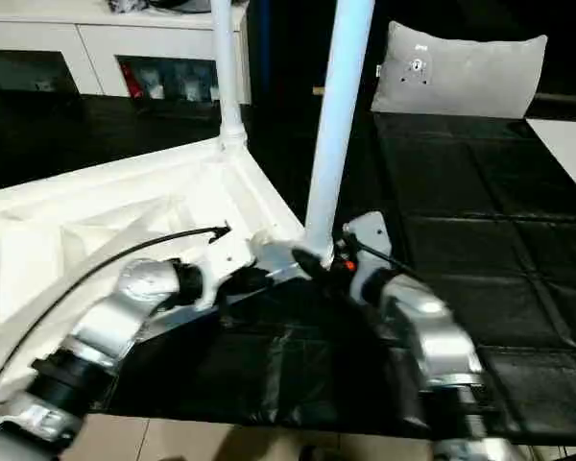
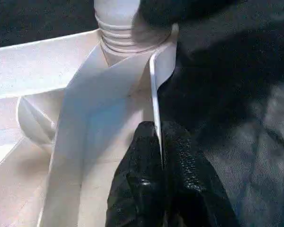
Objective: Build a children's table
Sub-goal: Rotate leg to tighten
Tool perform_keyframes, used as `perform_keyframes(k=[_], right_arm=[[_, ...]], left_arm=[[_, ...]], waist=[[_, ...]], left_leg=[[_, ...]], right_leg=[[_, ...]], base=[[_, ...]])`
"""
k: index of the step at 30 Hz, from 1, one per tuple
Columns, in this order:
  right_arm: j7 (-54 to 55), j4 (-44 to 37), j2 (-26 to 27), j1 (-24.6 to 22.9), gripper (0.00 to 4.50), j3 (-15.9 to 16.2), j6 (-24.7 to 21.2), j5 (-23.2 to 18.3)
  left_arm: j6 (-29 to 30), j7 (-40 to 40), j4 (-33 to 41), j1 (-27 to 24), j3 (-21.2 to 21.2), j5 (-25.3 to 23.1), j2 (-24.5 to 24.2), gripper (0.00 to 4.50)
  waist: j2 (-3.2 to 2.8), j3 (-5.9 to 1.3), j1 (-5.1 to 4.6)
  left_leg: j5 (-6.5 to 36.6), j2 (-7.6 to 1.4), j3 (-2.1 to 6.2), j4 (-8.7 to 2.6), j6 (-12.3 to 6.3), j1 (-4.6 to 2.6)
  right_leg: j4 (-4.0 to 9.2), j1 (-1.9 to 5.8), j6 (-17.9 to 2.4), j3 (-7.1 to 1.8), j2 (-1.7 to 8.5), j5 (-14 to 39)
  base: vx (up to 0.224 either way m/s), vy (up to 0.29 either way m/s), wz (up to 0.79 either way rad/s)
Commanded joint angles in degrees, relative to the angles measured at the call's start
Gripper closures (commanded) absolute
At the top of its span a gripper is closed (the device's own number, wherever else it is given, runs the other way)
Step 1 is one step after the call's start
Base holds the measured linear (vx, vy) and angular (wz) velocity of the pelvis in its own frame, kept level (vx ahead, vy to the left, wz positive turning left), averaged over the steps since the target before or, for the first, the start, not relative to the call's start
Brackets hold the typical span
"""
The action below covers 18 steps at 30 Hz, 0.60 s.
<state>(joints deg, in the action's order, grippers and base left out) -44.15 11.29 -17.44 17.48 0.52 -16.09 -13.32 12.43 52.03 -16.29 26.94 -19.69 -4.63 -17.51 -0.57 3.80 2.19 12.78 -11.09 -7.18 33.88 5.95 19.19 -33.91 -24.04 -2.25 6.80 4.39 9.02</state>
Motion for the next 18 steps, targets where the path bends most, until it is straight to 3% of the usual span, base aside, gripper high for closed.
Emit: perform_keyframes(k=[1, 5, 9, 12, 18], right_arm=[[-4.59, -2.07, -1.63, -0.05, 0.1, -0.05, -0.86, -2.27], [-12.52, -2.47, -6.32, 0.13, 0.1, 1.08, -1.72, -4.01], [-18.19, -1.6, -10.07, 0.6, 0.1, 3.34, 1.99, -2.73], [-22.95, -1.85, -11.63, 0.57, 0.1, 4.23, 1.85, -3.97], [-27.02, -1.71, -12.13, 1.07, 0.69, 5.37, -0.13, -6.29]], left_arm=[[-3.51, 4.15, -0.1, 1.14, -2.07, -0.11, -1.64, 4.5], [-8.32, 9.71, -1.95, 1.64, -3.68, -0.47, -4.96, 4.5], [-13.0, 14.93, -4.25, 2.76, -5.01, -0.52, -7.8, 4.5], [-15.42, 18.31, -5.45, 3.6, -5.73, -0.12, -9.26, 4.5], [-19.39, 21.33, -8.05, 5.19, -6.68, -0.56, -10.15, 4.5]], waist=[[0.38, -3.42, 0.29], [0.32, -3.46, 0.68], [0.44, -3.51, 1.25], [0.69, -3.52, 1.38], [0.75, -3.6, 1.68]], left_leg=[[4.9, -0.88, -0.96, -3.54, -7.58, 1.48], [4.99, -1.03, -0.96, -3.53, -7.42, 1.24], [4.32, -1.06, -1.09, -3.51, -7.15, 1.23], [4.26, -0.97, -1.11, -3.5, -7.15, 1.33], [3.66, -1.25, -1.02, -3.58, -6.93, 1.28]], right_leg=[[4.85, 4.67, -7.18, -3.09, 3.31, 18.52], [4.81, 4.54, -7.48, -3.16, 3.36, 19.14], [4.6, 4.5, -7.99, -3.21, 3.45, 18.13], [4.6, 4.64, -7.88, -3.18, 3.42, 18.62], [4.39, 4.63, -8.34, -3.21, 3.57, 18.12]], base=[[0.0, 0.0, 0.0], [0.0, 0.0, 0.0], [0.0, 0.0, 0.0], [0.0, 0.0, 0.0], [0.0, 0.0, 0.0]])
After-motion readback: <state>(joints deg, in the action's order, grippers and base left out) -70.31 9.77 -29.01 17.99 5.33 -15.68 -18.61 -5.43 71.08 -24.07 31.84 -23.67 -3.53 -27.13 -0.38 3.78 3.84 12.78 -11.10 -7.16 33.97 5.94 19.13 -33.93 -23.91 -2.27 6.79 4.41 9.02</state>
